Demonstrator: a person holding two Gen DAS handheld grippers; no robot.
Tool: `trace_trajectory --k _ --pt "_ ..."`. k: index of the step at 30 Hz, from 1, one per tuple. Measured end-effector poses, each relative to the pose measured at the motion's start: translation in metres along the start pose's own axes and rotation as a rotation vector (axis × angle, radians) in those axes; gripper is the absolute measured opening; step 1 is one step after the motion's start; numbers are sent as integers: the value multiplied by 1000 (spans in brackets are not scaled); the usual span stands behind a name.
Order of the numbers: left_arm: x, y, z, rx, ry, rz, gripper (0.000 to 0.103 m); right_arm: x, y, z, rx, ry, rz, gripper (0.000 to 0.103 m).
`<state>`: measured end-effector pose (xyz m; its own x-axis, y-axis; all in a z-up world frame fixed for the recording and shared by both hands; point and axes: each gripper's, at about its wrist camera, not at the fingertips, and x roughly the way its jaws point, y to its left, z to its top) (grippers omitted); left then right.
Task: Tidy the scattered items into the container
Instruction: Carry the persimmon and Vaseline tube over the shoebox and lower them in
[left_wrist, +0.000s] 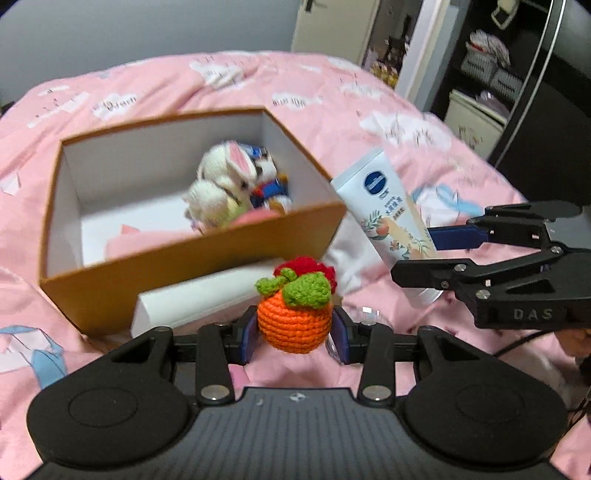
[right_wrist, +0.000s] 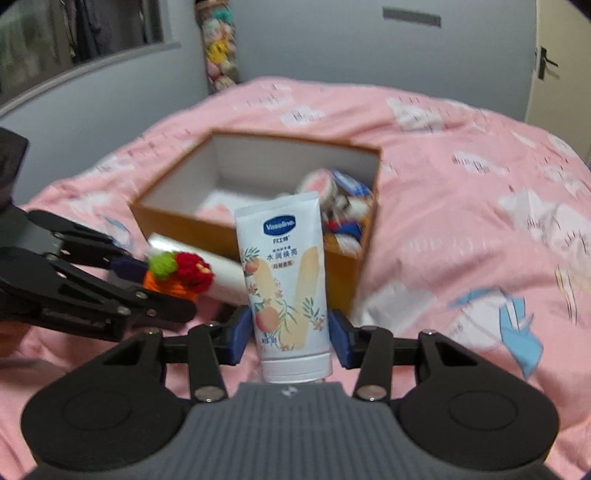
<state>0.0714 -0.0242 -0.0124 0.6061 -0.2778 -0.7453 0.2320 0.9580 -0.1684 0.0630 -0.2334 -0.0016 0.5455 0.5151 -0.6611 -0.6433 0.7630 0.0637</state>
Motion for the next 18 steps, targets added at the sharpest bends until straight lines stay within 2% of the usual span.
trace_trajectory --k 5,9,15,18 --pt "-17 12 16 -35 -73 41 47 -5 6 24 16 -106 50 49" --pt "-25 25 32 -65 -133 110 47 3 11 47 24 -180 54 49" --pt "-29 43 53 -90 -205 215 47 35 18 74 63 -228 65 49" --pt "-23 55 63 -112 -208 233 47 53 22 85 74 -226 81 49"
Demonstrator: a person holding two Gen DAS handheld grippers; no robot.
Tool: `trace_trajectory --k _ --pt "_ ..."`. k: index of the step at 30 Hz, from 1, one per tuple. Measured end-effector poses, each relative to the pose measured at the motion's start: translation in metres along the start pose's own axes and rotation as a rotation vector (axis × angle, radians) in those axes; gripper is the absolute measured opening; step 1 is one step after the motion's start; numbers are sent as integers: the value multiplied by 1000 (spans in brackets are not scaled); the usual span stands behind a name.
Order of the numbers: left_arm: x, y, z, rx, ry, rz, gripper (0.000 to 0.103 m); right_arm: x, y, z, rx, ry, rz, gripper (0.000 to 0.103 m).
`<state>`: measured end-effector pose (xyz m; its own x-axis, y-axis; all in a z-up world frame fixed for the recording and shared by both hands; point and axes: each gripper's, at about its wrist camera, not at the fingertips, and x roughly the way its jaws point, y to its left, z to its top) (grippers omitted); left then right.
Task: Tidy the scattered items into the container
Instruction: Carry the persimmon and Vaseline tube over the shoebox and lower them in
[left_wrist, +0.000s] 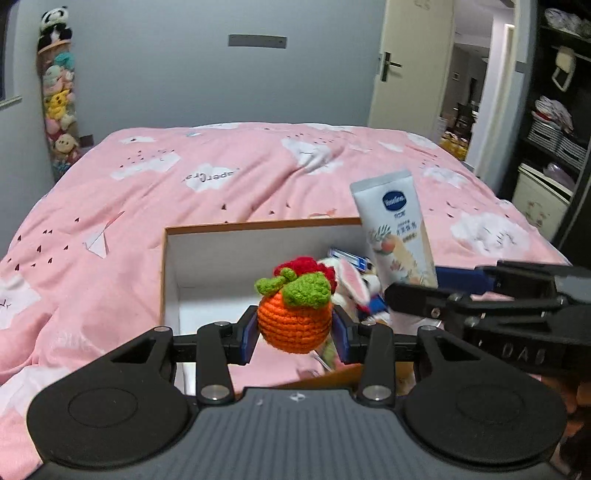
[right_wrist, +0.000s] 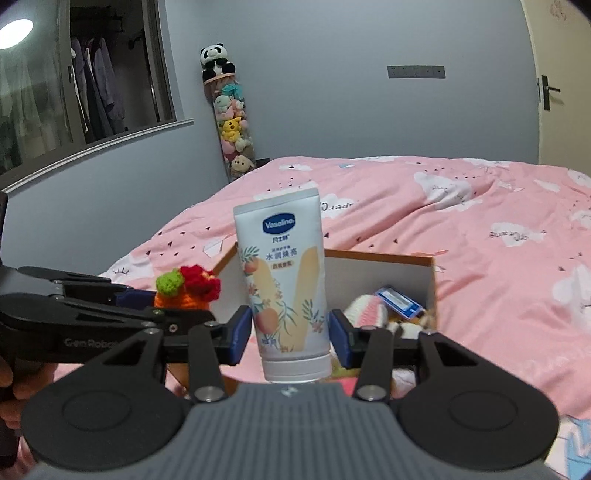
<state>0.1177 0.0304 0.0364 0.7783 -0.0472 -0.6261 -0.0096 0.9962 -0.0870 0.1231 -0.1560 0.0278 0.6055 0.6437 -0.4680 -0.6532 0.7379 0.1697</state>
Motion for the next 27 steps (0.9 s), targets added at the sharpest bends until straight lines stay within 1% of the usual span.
trace_trajectory --k 3,5,7,12,16,19,22,24,27 --pt "13 12 5 -30 9 22 47 19 2 5 15 6 12 49" --pt "26 22 6 -60 25 6 47 34 0 7 34 21 12 49" --pt "39 30 7 -92 45 -1 47 51 -3 8 50 54 9 49" --pt "71 46 9 -111 89 12 47 94 -10 5 72 125 -1 49" --pt "90 61 8 -156 113 8 47 120 -20 1 128 183 27 49" --pt "101 64 7 -155 141 30 47 139 -23 -1 115 231 23 49" --pt "110 66 3 -156 169 56 47 153 -23 -2 92 278 -5 49" --pt "113 65 1 -140 175 79 47 161 -23 -4 81 297 -18 48" --pt "116 62 2 -106 173 100 47 166 -23 -4 67 297 -20 49"
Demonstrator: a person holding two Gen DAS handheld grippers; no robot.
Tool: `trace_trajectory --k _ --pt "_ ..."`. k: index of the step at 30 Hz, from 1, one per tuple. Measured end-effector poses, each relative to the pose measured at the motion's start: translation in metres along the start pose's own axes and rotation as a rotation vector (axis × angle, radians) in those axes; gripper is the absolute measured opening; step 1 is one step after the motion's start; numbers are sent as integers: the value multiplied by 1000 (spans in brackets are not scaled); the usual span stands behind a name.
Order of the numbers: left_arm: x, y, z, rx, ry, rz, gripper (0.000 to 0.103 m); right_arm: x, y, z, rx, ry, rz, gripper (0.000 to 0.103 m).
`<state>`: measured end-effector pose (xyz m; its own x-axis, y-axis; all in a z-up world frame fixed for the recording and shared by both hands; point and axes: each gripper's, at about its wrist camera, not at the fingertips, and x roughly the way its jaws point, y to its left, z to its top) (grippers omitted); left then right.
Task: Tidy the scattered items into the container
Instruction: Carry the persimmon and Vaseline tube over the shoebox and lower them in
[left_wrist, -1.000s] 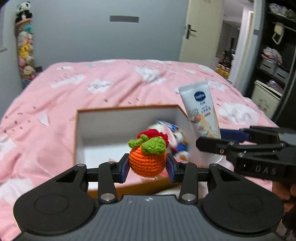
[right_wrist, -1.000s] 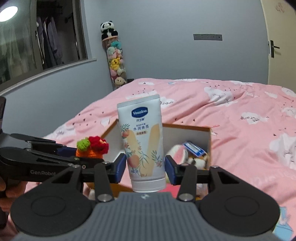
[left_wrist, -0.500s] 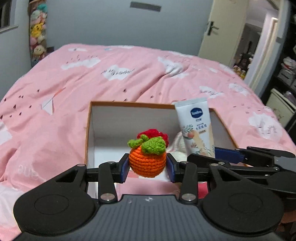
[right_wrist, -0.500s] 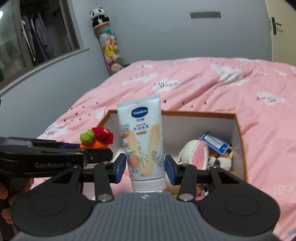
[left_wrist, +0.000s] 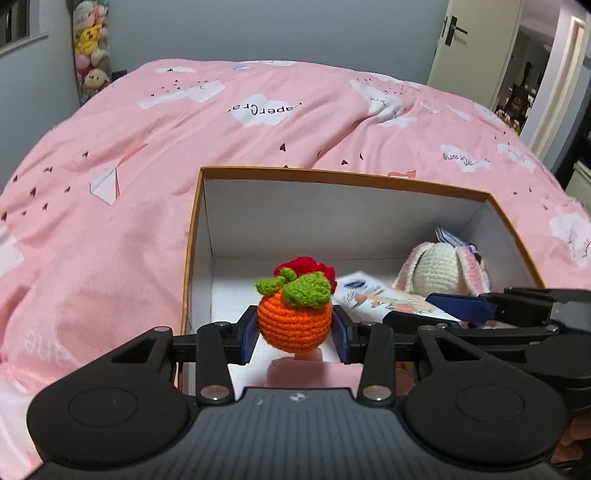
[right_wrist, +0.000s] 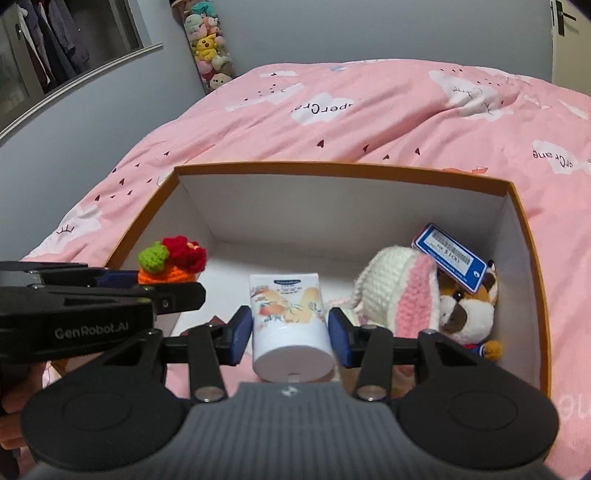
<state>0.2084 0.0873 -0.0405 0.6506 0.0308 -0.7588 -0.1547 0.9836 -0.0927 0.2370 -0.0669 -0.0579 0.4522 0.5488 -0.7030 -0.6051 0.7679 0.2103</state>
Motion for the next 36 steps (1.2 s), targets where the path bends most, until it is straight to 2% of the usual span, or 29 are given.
trace_trajectory --k 5,11,19,23,29,36 --pt "1 -4 1 30 5 7 47 -3 0 -1 -5 1 4 50" --pt "6 -11 0 72 8 45 47 -22 1 -7 -8 -40 -22 55" --pt "15 -29 -7 206 16 95 48 -54 3 -22 -15 -92 -57 58" --pt "16 -31 -8 208 16 80 54 -66 1 -32 5 -98 -51 59" --pt "6 -31 -9 201 9 82 55 -76 -4 -43 35 -96 -44 60" --pt "-33 -39 -14 186 -16 63 60 -95 -4 -51 60 -138 -60 73"
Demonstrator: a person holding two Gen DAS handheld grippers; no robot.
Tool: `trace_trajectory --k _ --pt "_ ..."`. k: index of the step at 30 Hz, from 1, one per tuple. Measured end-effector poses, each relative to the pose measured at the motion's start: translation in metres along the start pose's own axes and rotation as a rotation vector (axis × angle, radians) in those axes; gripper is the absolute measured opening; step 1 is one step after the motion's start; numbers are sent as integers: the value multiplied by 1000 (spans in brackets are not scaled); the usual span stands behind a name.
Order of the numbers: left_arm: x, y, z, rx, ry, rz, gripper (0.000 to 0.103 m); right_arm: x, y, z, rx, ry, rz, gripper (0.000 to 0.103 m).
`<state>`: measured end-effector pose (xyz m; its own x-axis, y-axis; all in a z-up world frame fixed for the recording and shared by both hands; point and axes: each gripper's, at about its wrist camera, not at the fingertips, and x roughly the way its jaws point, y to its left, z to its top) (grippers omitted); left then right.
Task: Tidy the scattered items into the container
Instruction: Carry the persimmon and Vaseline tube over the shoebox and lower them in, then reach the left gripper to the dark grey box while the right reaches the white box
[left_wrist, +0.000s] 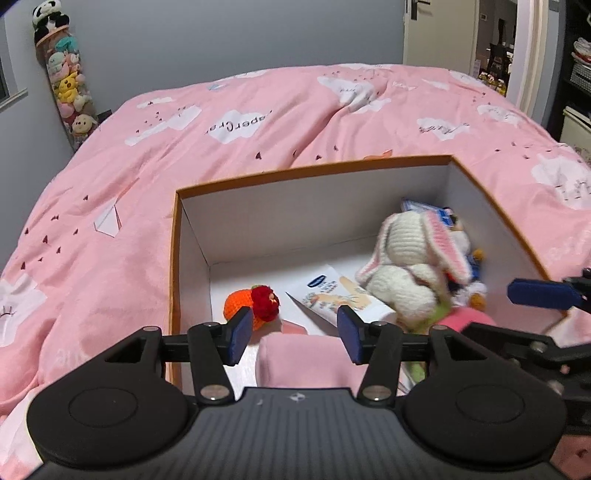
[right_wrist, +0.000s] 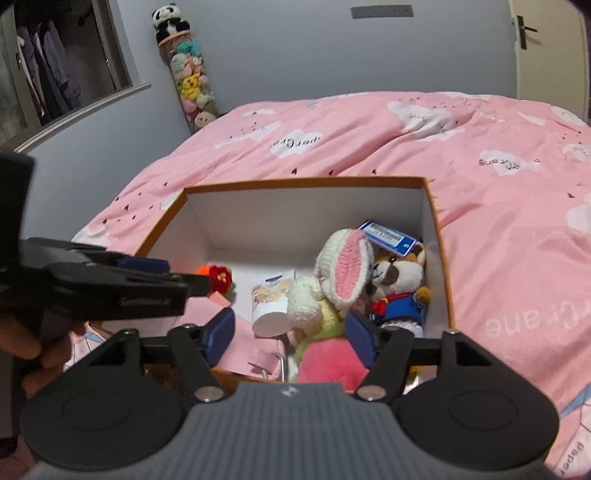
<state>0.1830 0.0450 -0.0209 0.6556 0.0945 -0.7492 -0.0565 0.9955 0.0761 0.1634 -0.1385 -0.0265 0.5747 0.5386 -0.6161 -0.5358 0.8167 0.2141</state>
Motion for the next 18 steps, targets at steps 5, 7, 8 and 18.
trace_trajectory --k 5,7,8,18 --pt "-37 -7 -11 -7 -59 -10 65 -18 4 -6 23 -26 13 75" --pt "-48 -8 -13 -15 -67 -22 65 -26 6 -10 26 -36 3 75" --pt "-54 -8 -15 -21 -71 -29 65 -29 6 -11 27 -41 1 75" --pt "-93 -12 -44 -14 -81 -113 68 -63 7 -32 4 -49 3 68"
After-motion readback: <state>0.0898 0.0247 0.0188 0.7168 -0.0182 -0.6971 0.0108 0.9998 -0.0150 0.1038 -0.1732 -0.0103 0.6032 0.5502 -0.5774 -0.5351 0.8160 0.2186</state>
